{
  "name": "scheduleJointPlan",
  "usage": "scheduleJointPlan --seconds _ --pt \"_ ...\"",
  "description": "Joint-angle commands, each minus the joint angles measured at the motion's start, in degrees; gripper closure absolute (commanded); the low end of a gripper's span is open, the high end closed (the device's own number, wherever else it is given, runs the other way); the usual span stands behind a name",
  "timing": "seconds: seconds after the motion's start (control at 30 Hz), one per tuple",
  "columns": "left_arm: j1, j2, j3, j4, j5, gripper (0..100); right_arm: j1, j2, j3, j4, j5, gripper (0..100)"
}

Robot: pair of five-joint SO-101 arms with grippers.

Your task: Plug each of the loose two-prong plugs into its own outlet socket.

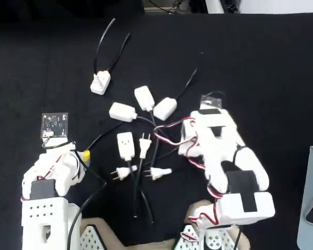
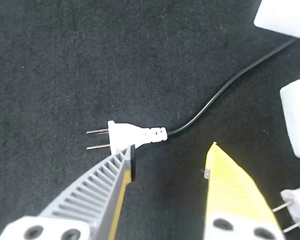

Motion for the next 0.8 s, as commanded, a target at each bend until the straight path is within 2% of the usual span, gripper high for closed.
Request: scheduleJointPlan --seconds 0.0,0.2,0.6,0.77 --pt "-0.48 -0.62 -0.48 -1.23 -0.53 76 0.53 -0.75 -3.38 -7.3 4.57 98.2" --pt "-0.48 -0.62 -0.48 -1.23 -0.53 76 0.53 -7.25 -3.03 -7.03 5.01 98.7" --pt "-0.22 -0.62 -0.48 -1.23 -0.53 76 0.09 -24.57 -3.38 6.77 4.57 98.7" --pt "-0.22 -0.62 -0.48 -1.14 -0.53 76 -0.09 -28.7 -3.38 5.89 5.89 98.7"
